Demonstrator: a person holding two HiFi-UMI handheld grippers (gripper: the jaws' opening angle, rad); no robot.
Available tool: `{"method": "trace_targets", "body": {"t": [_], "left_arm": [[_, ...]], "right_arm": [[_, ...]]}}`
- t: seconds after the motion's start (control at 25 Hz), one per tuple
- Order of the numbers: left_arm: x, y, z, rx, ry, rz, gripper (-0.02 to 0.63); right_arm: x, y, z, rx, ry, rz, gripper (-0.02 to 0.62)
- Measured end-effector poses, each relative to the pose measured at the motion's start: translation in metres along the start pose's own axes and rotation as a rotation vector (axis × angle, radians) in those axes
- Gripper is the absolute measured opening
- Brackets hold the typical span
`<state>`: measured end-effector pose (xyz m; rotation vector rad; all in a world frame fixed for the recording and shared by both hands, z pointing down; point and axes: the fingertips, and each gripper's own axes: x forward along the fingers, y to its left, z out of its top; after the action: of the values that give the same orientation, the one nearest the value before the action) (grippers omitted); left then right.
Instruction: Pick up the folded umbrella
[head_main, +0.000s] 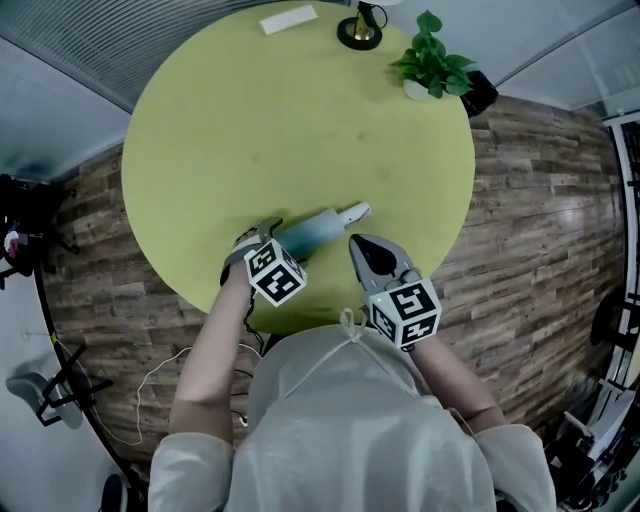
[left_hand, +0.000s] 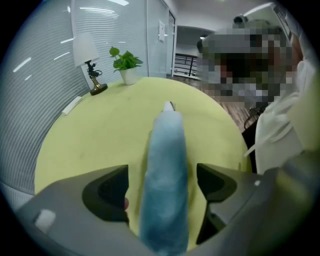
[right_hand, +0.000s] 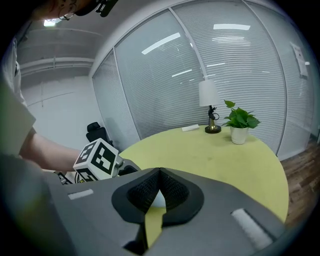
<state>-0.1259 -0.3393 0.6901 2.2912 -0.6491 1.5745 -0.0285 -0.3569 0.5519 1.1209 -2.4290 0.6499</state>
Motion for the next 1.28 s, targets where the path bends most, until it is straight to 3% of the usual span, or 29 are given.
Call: {"method": "trace_targets", "body": {"t": [0.2,0.36,0.72,1.0,1.28], "left_arm": [[0.025,-0.001,-0.01,0.049,0.119,-0.041,0.424],[0.037,-0.005,-0.014,0.038,0.158,-0.084,0.336],[0.04,-0.006,-0.01,0.023,0.11,-0.089,0.339],[0.038,-0.01,-0.012,0.036,0.143,-0.074,0.318],[0.031,-0.016,-0.011,0.067,0.155,0.024,0.301]], "right_arm": [[-0.004,-0.018,-0.006,0.024,0.008,-0.017,-0.002],[-0.008,-0.029,-0.008,0.039,0.012,-0.028,-0.002],[-0.014,-0.041,-0.015,0.067,0.008,-0.025,-0.002],[-0.026,-0.039,-0.012,0.065,-0.017,-0.029,-0.002],[-0.048,-0.046,-0.012,0.06,-0.035,-0.062,-0.002]]}}
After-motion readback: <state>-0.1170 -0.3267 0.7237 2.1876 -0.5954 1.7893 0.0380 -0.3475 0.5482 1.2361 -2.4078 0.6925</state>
